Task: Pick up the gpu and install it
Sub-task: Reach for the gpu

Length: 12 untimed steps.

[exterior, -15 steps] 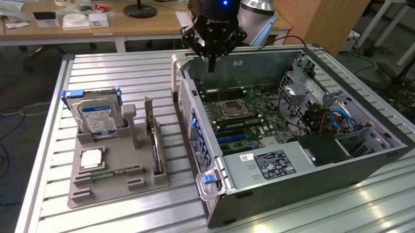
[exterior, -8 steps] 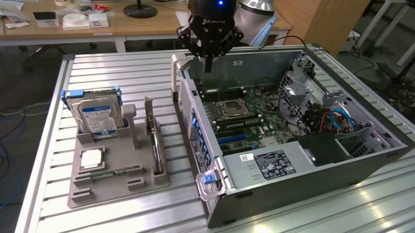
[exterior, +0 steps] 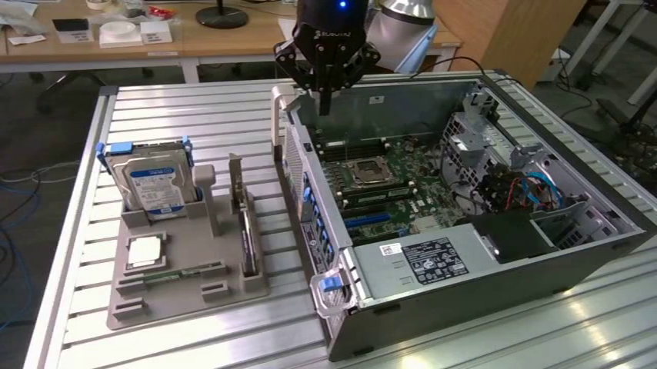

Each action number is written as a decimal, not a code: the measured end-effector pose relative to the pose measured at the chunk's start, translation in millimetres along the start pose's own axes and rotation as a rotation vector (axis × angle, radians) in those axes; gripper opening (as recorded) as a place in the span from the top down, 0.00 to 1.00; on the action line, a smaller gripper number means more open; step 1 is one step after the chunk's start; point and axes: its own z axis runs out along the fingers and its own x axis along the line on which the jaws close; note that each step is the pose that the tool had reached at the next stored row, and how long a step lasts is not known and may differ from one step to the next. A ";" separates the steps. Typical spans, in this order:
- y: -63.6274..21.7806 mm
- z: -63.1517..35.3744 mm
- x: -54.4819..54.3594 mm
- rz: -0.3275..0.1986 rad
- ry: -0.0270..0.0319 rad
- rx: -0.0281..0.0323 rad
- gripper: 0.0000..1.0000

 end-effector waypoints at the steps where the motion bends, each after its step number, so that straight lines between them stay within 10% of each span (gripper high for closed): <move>1: -0.1 0.0 1.0 0.000 0.0000 0.0000 0.89; 12: -0.7 -0.2 9.3 0.000 0.0000 0.0000 0.89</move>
